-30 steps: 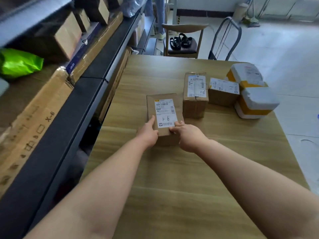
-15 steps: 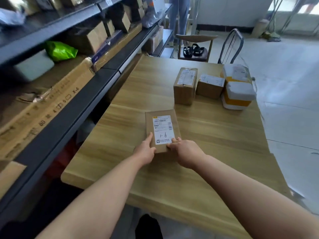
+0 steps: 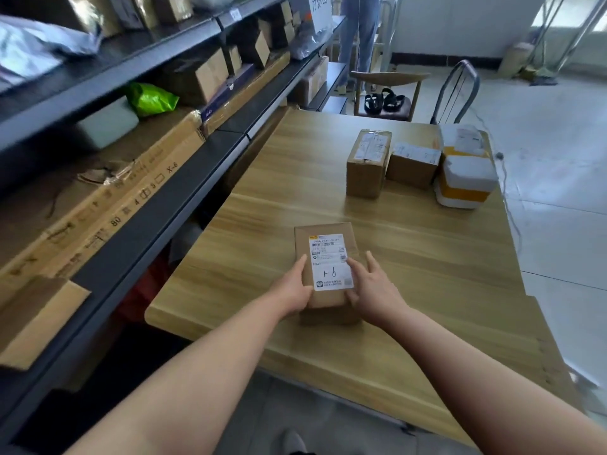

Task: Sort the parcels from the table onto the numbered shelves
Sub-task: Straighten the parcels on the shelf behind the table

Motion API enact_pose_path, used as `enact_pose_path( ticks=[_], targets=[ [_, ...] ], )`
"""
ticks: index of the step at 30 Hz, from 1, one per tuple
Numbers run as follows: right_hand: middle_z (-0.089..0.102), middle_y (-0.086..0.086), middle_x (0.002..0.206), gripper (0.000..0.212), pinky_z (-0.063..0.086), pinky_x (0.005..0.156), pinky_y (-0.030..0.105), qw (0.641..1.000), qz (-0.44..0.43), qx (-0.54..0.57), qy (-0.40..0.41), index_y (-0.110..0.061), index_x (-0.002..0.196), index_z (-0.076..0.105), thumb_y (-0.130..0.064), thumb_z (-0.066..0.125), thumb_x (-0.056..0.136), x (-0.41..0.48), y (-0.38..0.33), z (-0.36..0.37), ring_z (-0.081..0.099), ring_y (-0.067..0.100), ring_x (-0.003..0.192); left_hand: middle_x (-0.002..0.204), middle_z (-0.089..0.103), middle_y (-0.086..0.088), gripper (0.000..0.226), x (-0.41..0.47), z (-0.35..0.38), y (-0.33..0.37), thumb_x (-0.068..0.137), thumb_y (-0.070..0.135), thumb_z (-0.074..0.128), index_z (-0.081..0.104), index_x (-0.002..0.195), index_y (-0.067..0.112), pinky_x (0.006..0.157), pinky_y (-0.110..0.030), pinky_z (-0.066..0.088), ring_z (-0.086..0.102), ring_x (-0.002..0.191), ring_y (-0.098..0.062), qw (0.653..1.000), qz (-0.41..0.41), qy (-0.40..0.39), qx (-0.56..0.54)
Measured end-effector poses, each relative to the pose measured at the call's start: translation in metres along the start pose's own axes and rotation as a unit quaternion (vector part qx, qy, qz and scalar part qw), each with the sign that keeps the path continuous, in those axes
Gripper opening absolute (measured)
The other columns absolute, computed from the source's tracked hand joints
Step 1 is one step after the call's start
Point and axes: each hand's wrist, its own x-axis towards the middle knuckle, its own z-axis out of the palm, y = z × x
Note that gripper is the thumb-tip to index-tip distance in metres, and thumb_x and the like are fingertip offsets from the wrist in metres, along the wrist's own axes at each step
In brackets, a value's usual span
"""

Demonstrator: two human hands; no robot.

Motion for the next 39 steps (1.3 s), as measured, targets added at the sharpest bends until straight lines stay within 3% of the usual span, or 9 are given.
enact_pose_path(
  ticks=[3,6,10,17,27,32,39],
  targets=[
    [0.01,0.014,0.16,0.07,0.022,0.114,0.034,0.997,0.032,0.066,-0.039,-0.023,0.153,0.016,-0.024,0.054,0.094,0.007,-0.001,0.008,0.014,0.024,0.146,0.154,0.037,-0.008,0.078,0.008,0.005,-0.005,0.095,0.023,0.056,0.006,0.155,0.033,0.109,-0.03,0.035,0.042,0.134,-0.027,1.0,0.006,-0.026,0.007],
    [0.023,0.01,0.157,0.072,0.021,0.115,0.03,0.992,0.043,0.116,-0.021,-0.02,0.152,0.022,-0.017,0.06,0.091,0.009,0.0,0.013,0.02,0.021,0.145,0.152,0.039,-0.007,0.08,0.013,0.01,-0.018,0.096,0.027,0.055,0.001,0.153,0.039,0.103,-0.027,0.035,0.045,0.132,-0.028,0.999,0.021,-0.044,-0.006],
    [0.025,0.004,0.157,0.07,0.018,0.116,0.028,0.988,0.06,0.145,0.001,-0.024,0.151,0.027,-0.014,0.062,0.09,0.008,0.0,0.018,0.017,0.015,0.145,0.15,0.043,-0.007,0.081,0.02,0.013,-0.032,0.096,0.03,0.055,-0.001,0.153,0.041,0.094,-0.023,0.034,0.047,0.129,-0.028,0.997,0.042,-0.056,-0.016],
    [0.031,-0.004,0.154,0.07,0.026,0.112,0.031,0.987,0.054,0.153,0.007,-0.032,0.149,0.027,-0.019,0.063,0.09,0.006,0.007,0.018,0.023,0.011,0.143,0.146,0.047,-0.01,0.08,0.02,0.019,-0.034,0.097,0.029,0.055,-0.001,0.153,0.038,0.103,-0.032,0.038,0.049,0.127,-0.031,0.997,0.063,-0.033,-0.019],
    [0.025,-0.004,0.157,0.089,0.033,0.108,0.034,0.987,0.041,0.155,-0.018,-0.023,0.154,0.002,-0.026,0.063,0.09,0.0,0.012,0.02,0.033,0.018,0.139,0.15,0.041,-0.009,0.084,-0.008,0.035,-0.029,0.097,0.026,0.054,-0.008,0.152,0.04,0.108,-0.033,0.036,0.045,0.132,-0.028,0.991,-0.038,0.033,-0.124],
    [0.028,-0.002,0.156,0.09,0.032,0.105,0.029,0.988,-0.034,0.131,-0.07,-0.019,0.154,0.007,-0.03,0.066,0.087,-0.014,0.015,0.022,0.035,0.018,0.138,0.156,0.03,0.007,0.083,-0.05,0.05,-0.037,0.096,0.021,0.055,-0.004,0.151,0.045,0.1,-0.021,0.029,0.038,0.136,-0.017,0.968,-0.11,0.069,-0.215],
    [0.032,-0.002,0.154,0.091,0.035,0.099,0.027,0.971,-0.185,0.069,-0.133,-0.019,0.154,0.008,-0.039,0.065,0.086,-0.04,0.0,0.03,0.038,0.018,0.136,0.155,0.031,0.006,0.084,-0.127,0.063,-0.048,0.094,0.017,0.058,0.004,0.152,0.043,0.11,-0.027,0.029,0.037,0.136,-0.014,0.921,-0.196,0.19,-0.277]
  ],
)
